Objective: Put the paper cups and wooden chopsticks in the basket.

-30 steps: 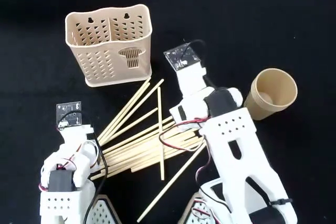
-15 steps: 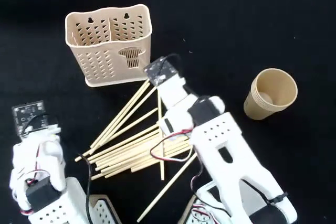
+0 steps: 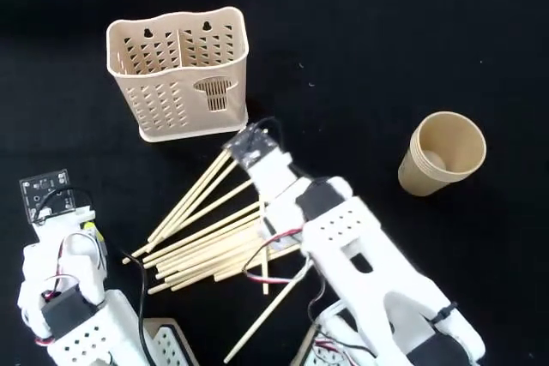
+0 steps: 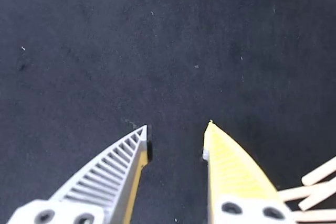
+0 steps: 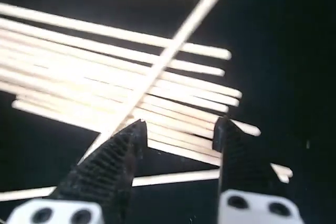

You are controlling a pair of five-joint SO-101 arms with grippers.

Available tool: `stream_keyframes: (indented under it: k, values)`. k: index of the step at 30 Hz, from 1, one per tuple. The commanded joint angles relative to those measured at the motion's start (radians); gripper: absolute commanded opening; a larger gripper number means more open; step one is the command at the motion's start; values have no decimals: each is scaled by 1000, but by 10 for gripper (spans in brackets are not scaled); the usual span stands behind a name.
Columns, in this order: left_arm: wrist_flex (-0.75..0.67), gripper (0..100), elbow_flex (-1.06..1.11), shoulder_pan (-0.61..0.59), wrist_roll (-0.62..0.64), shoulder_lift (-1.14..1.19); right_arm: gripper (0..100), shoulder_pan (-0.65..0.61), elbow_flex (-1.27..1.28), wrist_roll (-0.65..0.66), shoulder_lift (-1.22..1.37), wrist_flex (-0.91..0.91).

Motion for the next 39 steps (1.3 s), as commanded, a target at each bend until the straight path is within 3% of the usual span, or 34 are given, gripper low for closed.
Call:
stream_keyframes:
  k: [1,8,17,24,30,36,39]
  values:
    - [-20,192,-5,-5,-43,87,200,-80,-5,-25,2,-35]
    - [-109,192,-58,-8,-26,310,201,-83,-15,-101,105,-158]
    - [-207,192,21,-7,0,334,194,-81,-137,-101,423,-222]
    - [-209,189,28,-5,20,334,38,-81,-156,-100,461,-230]
    - [-210,188,30,-5,48,334,14,-80,-153,-100,461,-221]
    - [-210,188,30,-5,48,334,14,43,-156,-86,461,-193]
    - [-210,188,30,-5,48,334,13,114,-174,0,430,-138]
